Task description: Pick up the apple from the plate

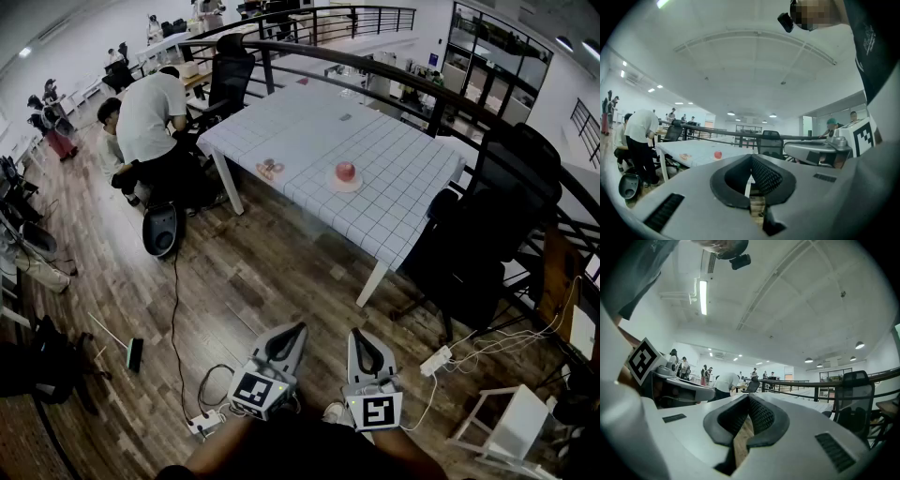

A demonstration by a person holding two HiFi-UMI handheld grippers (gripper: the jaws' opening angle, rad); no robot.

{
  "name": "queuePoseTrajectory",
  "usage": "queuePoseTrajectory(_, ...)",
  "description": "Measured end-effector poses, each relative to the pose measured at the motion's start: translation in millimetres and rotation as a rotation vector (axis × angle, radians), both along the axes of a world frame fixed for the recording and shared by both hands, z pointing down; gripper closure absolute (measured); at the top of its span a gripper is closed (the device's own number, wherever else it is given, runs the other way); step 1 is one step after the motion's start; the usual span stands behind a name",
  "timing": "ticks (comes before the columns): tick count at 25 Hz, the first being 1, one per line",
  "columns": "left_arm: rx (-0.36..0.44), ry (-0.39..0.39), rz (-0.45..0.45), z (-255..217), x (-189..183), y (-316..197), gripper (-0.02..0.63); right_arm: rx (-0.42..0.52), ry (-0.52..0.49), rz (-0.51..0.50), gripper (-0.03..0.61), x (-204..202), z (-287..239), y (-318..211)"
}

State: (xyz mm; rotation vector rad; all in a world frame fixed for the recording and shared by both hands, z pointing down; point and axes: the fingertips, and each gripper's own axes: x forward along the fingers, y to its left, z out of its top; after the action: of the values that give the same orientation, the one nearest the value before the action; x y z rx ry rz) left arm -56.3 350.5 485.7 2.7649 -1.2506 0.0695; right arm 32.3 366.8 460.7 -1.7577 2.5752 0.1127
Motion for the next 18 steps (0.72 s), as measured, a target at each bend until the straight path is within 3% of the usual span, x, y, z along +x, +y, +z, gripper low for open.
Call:
queuePoseTrajectory(8,-0.010,-0.020,0.017,9.5,21.7,23.2,0.592,0.005,0.013,-0.009,0.555,20.5,1.1,8.0)
queuePoseTrajectory(18,-0.014,-0.020,-0.005,12.6,-1.1,-8.2,0.592,-0.042,0.035,-0.055,0.555,-2.9,21.8,-18.1)
